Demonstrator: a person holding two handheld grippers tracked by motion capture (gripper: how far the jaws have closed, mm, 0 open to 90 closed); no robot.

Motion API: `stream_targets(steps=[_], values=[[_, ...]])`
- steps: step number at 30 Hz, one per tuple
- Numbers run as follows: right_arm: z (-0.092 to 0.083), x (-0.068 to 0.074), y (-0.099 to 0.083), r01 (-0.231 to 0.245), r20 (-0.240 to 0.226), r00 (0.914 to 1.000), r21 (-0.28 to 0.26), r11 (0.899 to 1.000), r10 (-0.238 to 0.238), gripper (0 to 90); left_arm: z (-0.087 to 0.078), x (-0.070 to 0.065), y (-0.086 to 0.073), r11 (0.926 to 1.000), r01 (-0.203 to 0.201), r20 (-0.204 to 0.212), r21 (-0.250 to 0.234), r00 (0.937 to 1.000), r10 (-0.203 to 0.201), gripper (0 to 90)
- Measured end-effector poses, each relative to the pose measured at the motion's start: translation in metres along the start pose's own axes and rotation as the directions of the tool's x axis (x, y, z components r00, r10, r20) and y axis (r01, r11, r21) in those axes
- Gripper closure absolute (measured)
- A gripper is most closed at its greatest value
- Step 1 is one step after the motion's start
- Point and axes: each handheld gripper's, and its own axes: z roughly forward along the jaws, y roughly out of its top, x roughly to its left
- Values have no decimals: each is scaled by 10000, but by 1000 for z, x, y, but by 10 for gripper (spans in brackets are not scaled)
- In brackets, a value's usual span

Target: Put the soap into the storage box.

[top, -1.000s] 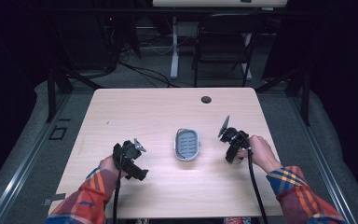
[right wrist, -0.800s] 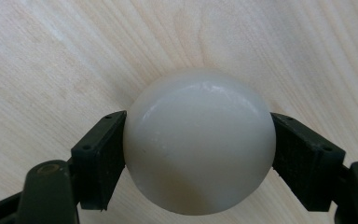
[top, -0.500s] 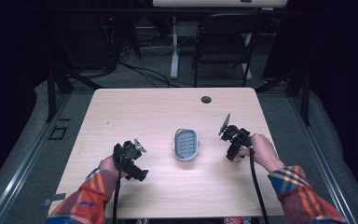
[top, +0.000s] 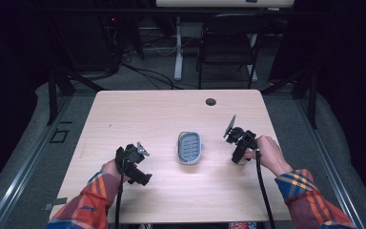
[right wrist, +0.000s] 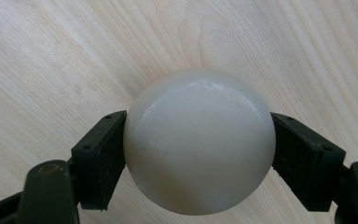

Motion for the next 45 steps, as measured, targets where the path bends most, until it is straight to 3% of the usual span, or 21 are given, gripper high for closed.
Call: stream_targets(steps=[5, 14, 20, 33, 45], values=[[-3, 2, 1, -75, -84, 9999, -288, 9996, 73, 229, 0, 0, 0, 10000, 10, 44, -10, 10000, -10, 0], [-8, 2, 2, -43, -102, 9999, -329, 9995, 40, 229, 0, 0, 0, 10000, 4, 85, -13, 10000, -4, 0], [-13, 6, 8, 194, -70, 9998, -626, 9979, -199, 229, 0, 0, 0, 10000, 2, 79, -10, 10000, -2, 0], [-20, 8, 16, 424, 6, 9991, -503, 9978, -425, 230, 1, 0, 0, 10000, -12, 119, -1, 9999, 12, 0], [-39, 13, 23, 750, -27, 9971, -725, 9945, -754, 230, 1, -2, 1, 9999, -139, 112, 29, 9998, 138, 0]])
